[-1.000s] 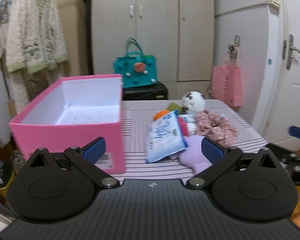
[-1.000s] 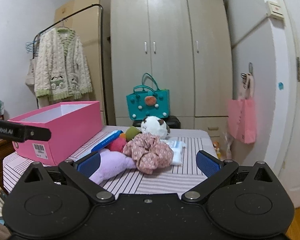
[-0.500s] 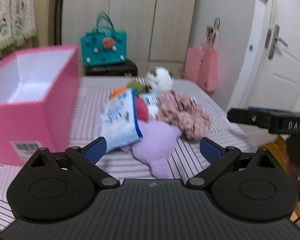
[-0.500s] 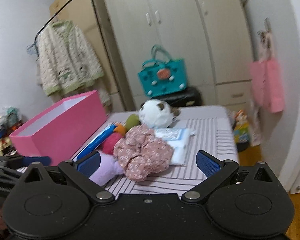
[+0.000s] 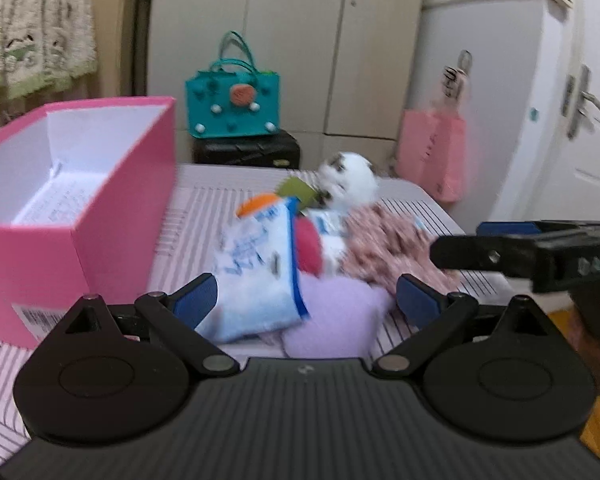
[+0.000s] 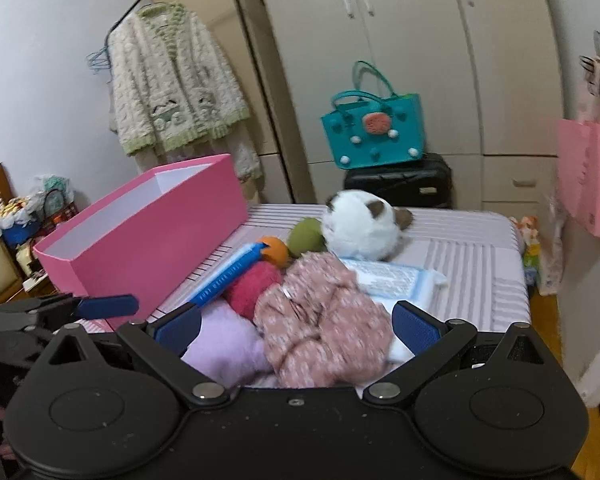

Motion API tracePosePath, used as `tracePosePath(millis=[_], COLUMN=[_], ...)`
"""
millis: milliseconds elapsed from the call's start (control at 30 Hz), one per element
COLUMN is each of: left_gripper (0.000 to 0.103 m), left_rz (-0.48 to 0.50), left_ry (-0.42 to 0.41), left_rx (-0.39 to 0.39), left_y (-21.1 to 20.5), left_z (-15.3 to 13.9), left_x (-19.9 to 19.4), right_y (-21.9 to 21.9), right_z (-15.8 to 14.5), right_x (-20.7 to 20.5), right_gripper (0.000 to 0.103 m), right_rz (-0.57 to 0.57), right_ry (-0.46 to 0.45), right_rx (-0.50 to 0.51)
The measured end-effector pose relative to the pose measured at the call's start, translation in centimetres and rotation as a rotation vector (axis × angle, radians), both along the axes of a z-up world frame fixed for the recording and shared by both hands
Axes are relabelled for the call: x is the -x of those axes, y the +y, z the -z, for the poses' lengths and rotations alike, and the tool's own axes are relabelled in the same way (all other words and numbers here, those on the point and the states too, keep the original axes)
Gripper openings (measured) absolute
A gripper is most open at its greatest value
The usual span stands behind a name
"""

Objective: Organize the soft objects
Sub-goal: 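Move the left tool to the wet-wipes pack and close its fingers on it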

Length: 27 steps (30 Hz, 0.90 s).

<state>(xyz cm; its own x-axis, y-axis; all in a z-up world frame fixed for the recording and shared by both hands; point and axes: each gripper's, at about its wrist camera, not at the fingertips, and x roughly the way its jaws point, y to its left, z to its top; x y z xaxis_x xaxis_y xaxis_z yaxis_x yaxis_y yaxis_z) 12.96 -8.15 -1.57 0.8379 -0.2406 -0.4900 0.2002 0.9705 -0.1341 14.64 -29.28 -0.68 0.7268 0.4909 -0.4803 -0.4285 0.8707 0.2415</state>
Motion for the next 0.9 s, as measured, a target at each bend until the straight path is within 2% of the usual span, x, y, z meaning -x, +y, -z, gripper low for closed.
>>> tracePosePath(millis=[100,200,300,433,600,700,800,867,900], left_gripper=[0.084,0.075,0.075,0.075,0.074,0.079,0.080,0.076,0.073], left_rz=[-0.035,-0.043,-0.049,-0.079,-0.086,-0.092,-0.106,-0.134,-0.158], left_ry=[0.016,0.078,0.135,0.124,0.165,0.194,0.210,0.222,0.224], left_rx=[-0.015,-0.002,0.026,0.044,0.085,0.109,0.111,0.154,0.174], left_y=[0.2,0.5,0.9,1.3,2.0,2.2,1.9,2.3,2.6], left_z=[-0.1,0.6,1.5,1.9,2.1,1.9,2.1,2.1,2.1], left_x=[-1.5,-2.7,-3.3,-3.2,-3.3,-3.2,-3.6,-3.7,-3.8], right_y=[0.7,1.6,3.4,6.6,8.0,8.6,9.0,8.9,8.8], right_z=[-0.8,-1.7,-2.4,-1.9,-0.6,0.3,1.1,1.7,1.8], right_x=[-0.9,-2.8,-5.8,-9.7,-13.1,-14.4,-15.4,-15.8,-15.8], right_gripper=[0.097,0.090,0.085,0.079,0.076,0.074,0.057,0.040,0.036], right_rz=[-0.052,-0.107,-0.212,-0.311,-0.278,-0.266,-0.266,-0.283,-0.288], right_ry=[-0.005,0.050,0.136,0.245,0.302,0.326,0.357,0.379,0.384], right_rx=[0.006,-0.013,-0.020,0.037,0.049,0.066,0.058,0.050,0.032])
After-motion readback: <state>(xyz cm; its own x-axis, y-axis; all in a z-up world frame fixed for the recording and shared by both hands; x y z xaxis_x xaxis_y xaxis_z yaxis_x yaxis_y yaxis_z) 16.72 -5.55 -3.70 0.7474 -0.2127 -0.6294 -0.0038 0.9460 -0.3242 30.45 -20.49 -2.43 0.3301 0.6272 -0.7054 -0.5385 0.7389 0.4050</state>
